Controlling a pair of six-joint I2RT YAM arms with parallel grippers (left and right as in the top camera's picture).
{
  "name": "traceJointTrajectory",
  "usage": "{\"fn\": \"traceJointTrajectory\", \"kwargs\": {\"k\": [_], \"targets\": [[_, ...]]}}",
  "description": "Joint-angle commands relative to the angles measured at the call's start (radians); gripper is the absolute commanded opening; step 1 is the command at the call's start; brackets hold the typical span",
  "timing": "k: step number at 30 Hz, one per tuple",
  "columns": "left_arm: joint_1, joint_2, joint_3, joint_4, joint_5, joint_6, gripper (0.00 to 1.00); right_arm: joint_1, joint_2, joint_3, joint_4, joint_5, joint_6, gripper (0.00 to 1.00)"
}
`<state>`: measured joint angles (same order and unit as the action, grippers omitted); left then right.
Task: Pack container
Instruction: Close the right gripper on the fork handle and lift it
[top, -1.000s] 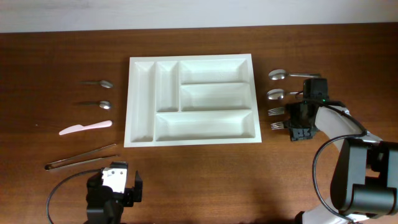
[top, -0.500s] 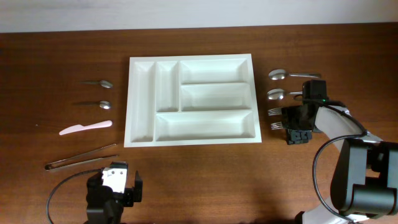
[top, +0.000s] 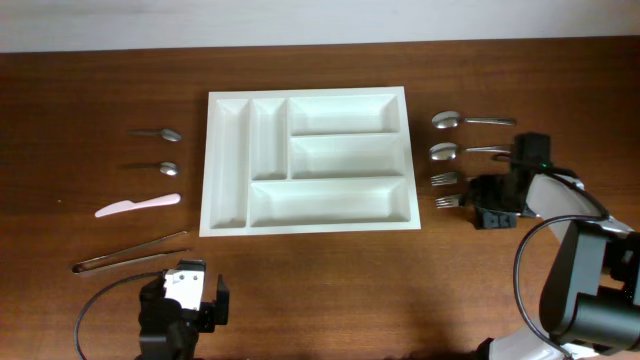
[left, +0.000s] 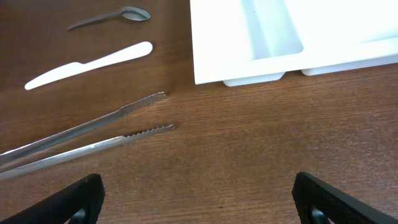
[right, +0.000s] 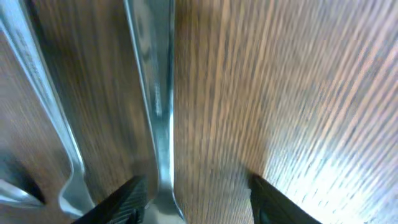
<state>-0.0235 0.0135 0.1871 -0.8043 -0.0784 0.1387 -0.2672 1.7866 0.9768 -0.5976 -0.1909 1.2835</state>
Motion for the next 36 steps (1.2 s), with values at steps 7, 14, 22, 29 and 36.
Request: {"fn": "traceJointTrajectory", "kwargs": {"k": [7, 14, 22, 29, 36], "targets": [[-0.005, -0.008, -0.003, 0.000, 0.004, 0.013, 0.99, -0.028, 0.105, -0.076, 0.014, 0.126, -0.106, 0.49], [-0.005, -0.008, -0.003, 0.000, 0.004, 0.013, 0.99, -0.027, 0.105, -0.066, 0.032, 0.124, -0.128, 0.69], [-0.005, -0.008, -0.003, 0.000, 0.004, 0.013, 0.99, -0.028, 0.105, -0.018, 0.034, 0.143, -0.154, 0.72], [-0.005, -0.008, -0.003, 0.000, 0.004, 0.013, 0.99, -0.028, 0.105, -0.017, -0.034, 0.153, -0.150, 0.72], [-0.005, -0.008, -0.003, 0.000, 0.004, 0.013, 0.99, -0.028, 0.105, -0.017, -0.119, 0.150, -0.149, 0.72]]}}
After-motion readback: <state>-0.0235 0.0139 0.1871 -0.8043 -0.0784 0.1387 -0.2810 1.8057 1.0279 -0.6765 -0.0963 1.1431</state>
